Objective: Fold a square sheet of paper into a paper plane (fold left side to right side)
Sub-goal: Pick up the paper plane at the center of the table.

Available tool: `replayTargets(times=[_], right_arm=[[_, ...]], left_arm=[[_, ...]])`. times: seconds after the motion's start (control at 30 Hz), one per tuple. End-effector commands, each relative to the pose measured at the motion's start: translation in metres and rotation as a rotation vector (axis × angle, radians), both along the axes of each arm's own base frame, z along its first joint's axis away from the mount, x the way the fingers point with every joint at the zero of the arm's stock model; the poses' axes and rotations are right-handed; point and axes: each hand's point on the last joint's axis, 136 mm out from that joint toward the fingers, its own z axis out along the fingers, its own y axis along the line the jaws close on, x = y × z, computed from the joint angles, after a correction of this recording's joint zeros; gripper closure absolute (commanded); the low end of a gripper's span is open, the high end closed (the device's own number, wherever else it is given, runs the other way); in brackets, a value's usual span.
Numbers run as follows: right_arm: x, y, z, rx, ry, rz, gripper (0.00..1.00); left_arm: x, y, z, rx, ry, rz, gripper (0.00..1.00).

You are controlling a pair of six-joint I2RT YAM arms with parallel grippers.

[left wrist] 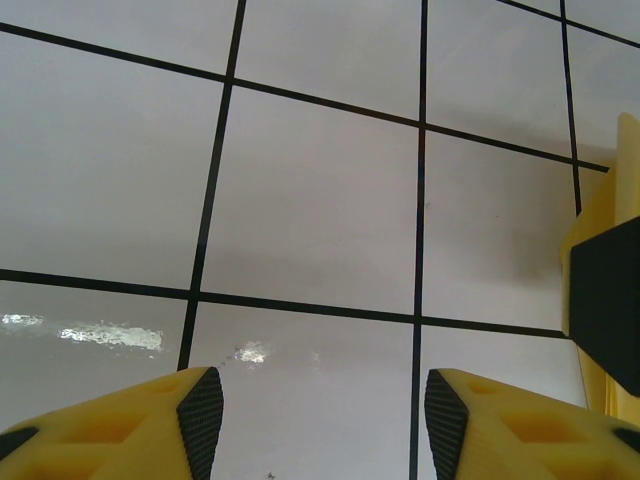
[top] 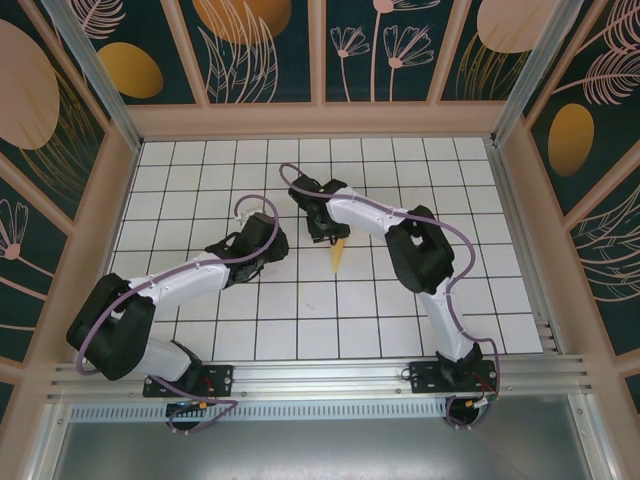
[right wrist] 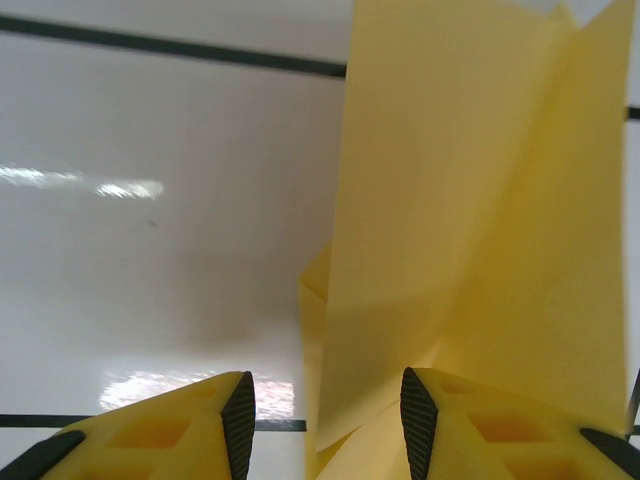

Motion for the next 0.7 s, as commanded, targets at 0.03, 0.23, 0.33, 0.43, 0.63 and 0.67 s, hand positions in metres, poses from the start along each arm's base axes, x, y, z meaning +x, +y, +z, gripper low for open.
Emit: replayTargets(times=[0.03,0.23,0.33,0.43,0.63,0.67], right_arm=[[-0.015,-0.015,-0.011,-0.065,0.033,-0.023,0.53],[-0.018,-0.023,-0.010,-0.075,0.023,-0.037,0.54],[-0.020,-0.025,-0.008,-0.073,0.022,-0.041,0.56],[-0.022,-0.029,-0.006,-0.076,0.019,-0.047,0.59],[-0.026,-0.030,0.003,-0.046,0.007,-0.057,0.67],[-0.026,-0.031,0.004,-0.042,0.007,-0.059,0.68]], left_arm=[[0.000,-0.001,0.002,-0.026,-0.014,0.012,0.41],[0.000,-0.002,-0.002,-0.026,0.001,0.007,0.40],[0.000,-0.003,-0.003,-0.028,0.004,0.006,0.40],[0.000,-0.003,-0.003,-0.029,0.007,0.003,0.40],[0.000,-0.006,-0.005,-0.032,0.016,-0.004,0.39],[0.000,-0.007,-0.006,-0.032,0.019,-0.006,0.39]])
